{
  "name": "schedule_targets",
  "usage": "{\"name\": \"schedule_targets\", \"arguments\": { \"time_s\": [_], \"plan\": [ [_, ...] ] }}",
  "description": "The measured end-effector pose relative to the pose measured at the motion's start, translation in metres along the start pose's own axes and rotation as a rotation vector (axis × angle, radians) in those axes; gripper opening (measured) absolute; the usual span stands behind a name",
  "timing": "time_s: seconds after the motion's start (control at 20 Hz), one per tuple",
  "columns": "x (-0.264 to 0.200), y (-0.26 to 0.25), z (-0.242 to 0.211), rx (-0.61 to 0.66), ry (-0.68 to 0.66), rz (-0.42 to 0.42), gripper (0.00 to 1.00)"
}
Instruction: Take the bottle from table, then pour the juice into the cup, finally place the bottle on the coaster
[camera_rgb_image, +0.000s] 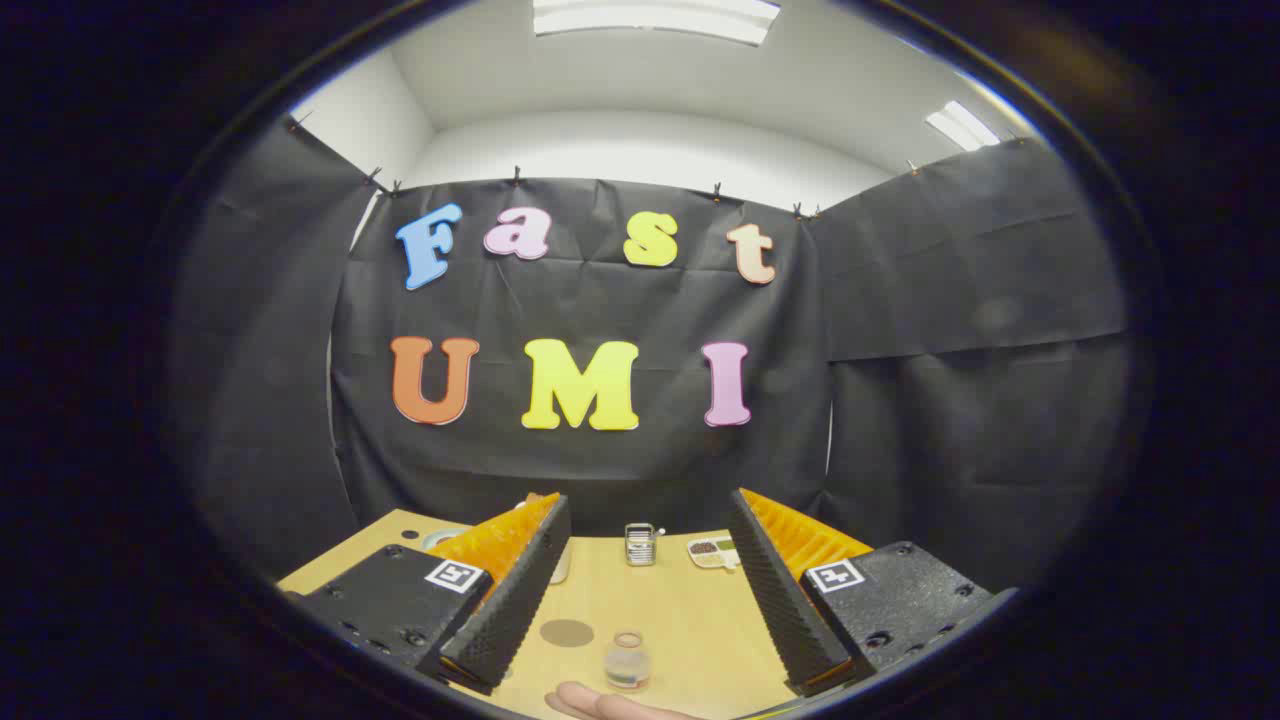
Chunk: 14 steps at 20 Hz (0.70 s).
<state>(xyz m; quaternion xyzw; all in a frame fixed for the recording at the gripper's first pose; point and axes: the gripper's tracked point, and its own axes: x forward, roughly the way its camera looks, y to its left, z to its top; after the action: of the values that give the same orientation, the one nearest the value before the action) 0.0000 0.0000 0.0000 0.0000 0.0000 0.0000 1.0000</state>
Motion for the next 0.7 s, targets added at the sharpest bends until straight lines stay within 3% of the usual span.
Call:
{"name": "schedule_targets", "arguments": {
  "time_s": [0.3,0.7],
  "plan": [
    [-0.001,0.027,-0.016,-0.046,0.026,0.012,1.00],
    [0.004,0.029,-0.014,0.001,0.013,0.008,1.00]
  ]
}}
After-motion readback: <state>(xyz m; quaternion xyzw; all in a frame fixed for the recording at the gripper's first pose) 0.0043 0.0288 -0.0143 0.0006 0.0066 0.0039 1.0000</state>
